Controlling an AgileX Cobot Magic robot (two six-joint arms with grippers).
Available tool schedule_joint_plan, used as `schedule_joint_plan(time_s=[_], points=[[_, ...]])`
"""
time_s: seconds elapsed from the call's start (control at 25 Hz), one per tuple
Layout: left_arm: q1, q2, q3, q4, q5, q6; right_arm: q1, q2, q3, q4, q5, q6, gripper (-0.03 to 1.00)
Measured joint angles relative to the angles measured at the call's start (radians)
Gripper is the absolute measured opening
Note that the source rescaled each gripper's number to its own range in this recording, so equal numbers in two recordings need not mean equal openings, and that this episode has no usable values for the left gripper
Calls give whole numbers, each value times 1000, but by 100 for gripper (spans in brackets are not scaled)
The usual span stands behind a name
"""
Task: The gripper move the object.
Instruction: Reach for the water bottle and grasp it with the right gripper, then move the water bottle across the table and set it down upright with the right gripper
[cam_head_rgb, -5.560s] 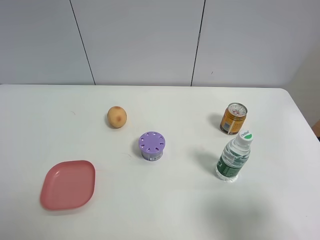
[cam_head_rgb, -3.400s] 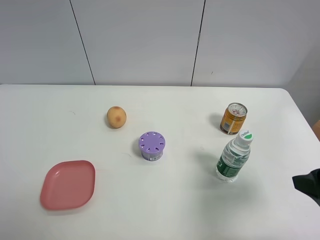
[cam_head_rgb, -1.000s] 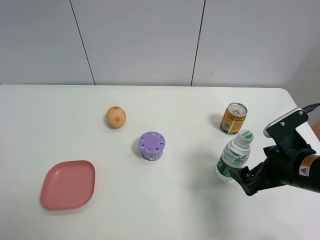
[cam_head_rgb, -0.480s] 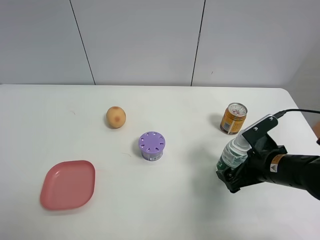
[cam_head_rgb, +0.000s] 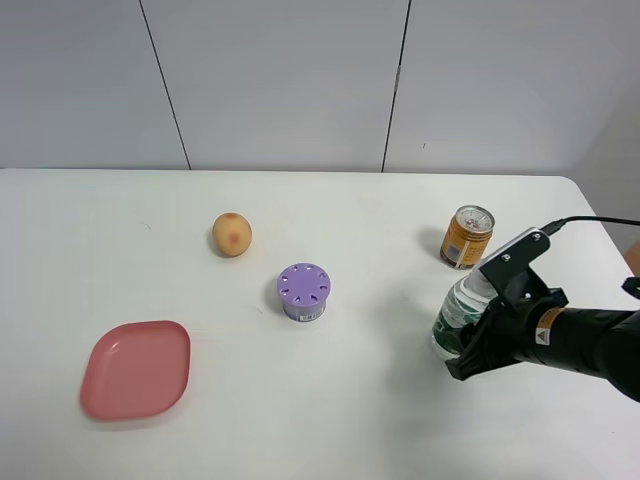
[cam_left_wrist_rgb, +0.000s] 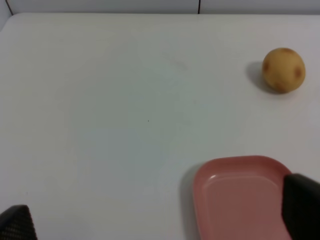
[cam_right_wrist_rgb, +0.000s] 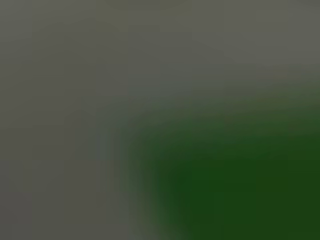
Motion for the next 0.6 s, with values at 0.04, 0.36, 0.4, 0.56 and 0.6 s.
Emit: schedule_joint_plan(time_s=[0.04,0.36,0.4,0.56,0.6], points=[[0,0,0,0,0,0,0,0,0,0,-1,1,0],[0,0,0,0,0,0,0,0,1,0,-16,43,0],[0,0,0,0,0,0,0,-6,2,0,-16,52,0],[0,0,0,0,0,0,0,-69,7,-6,-11,87,0],[0,0,0,0,0,0,0,-93,3,-6,0,96,0]])
